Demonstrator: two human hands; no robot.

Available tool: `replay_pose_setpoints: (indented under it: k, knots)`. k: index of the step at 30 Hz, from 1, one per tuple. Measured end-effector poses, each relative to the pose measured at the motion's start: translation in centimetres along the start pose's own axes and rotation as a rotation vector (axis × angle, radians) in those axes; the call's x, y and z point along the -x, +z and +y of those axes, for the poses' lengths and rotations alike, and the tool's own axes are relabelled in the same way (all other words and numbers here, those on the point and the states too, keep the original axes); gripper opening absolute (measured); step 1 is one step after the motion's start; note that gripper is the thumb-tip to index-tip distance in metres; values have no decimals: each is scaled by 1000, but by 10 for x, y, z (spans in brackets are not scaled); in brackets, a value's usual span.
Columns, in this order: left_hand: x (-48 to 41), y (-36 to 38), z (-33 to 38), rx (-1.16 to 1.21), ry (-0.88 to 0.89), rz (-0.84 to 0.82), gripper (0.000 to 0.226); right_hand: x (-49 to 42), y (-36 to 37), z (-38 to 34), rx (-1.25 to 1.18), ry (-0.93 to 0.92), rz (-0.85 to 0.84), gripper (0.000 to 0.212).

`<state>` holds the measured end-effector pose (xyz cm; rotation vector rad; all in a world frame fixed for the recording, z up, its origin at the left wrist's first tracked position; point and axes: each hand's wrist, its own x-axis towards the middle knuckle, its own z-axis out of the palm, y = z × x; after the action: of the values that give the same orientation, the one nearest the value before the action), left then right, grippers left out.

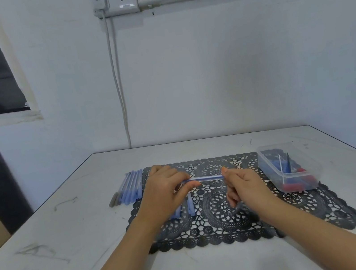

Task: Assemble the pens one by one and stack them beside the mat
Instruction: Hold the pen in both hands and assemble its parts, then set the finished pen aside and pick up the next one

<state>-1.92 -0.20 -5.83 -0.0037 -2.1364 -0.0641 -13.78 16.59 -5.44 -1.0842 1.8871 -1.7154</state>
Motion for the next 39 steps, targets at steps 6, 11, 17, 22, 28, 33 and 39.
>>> replay_pose_setpoints:
  k: [6,11,17,22,28,33,39]
  knots:
    - [2,-3,-16,-25,-135,10,33,0,1,16,439,-216,-30,34]
    - [4,-11,-35,0,-437,85,23,-2,7,29,877,-231,-247,69]
    - [19,-27,-71,-49,-835,170,28,-5,11,39,1125,-161,-375,124]
    - [38,-35,-89,-69,-1095,125,35,-5,13,38,1167,-166,-383,129]
    - [48,-41,-91,-7,-1254,67,44,-6,14,37,1159,-162,-378,130]
    - [53,-43,-93,23,-1293,75,45,-5,13,35,1143,-163,-385,130]
    - [53,-43,-93,74,-1290,123,35,-7,13,38,1145,-160,-386,128]
